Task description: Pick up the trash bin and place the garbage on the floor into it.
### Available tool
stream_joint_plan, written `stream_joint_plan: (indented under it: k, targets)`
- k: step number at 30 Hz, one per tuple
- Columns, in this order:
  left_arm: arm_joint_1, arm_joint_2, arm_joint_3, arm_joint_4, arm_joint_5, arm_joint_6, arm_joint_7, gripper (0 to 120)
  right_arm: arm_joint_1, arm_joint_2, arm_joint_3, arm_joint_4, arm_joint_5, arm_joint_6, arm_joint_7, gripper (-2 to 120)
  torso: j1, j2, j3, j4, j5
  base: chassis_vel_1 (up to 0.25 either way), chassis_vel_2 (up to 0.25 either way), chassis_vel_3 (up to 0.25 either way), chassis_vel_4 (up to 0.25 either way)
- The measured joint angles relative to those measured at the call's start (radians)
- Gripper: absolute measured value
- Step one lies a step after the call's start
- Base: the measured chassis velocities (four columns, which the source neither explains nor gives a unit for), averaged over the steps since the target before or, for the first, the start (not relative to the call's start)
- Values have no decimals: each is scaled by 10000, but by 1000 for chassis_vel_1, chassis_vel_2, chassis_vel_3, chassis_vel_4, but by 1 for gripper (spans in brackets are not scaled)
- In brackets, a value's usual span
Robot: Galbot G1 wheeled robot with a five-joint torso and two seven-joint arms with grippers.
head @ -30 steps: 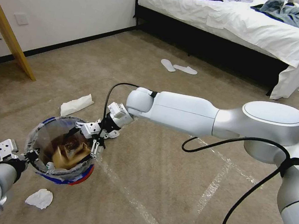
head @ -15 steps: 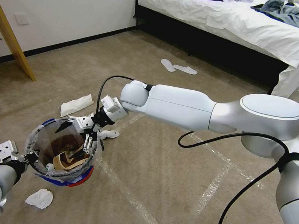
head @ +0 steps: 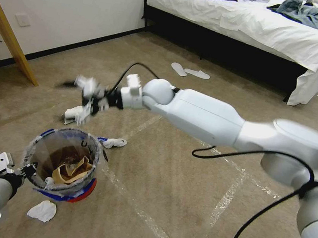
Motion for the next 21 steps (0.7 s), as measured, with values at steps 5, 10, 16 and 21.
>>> stream_joint_plan:
  k: [5, 10, 16, 21]
  targets:
    - [-1, 50, -91, 104, -18, 1, -52, 0, -2557, -820, 2642, 718, -235, 158, 2527, 100, 1, 0, 2, -2, 2, 0, 0, 0, 0]
    - [25, 35, -173, 149, -15, -4, -82, 0, -3986, -1385, 4220, 1298, -451, 58, 3245, 100, 1, 0, 1, -4, 3, 0, 0, 0, 0]
    - [117, -41, -356, 187, -15, -4, -120, 0, -6336, -1741, 5774, 2170, -1567, -88, 4089, 100, 0, -1, 2, -3, 2, 0, 0, 0, 0]
    - [223, -88, -529, 149, -93, 27, -168, 0, -7930, -1616, 7014, 2931, -3052, -181, 4910, 100, 0, 0, 1, -5, 0, 0, 0, 0, 0]
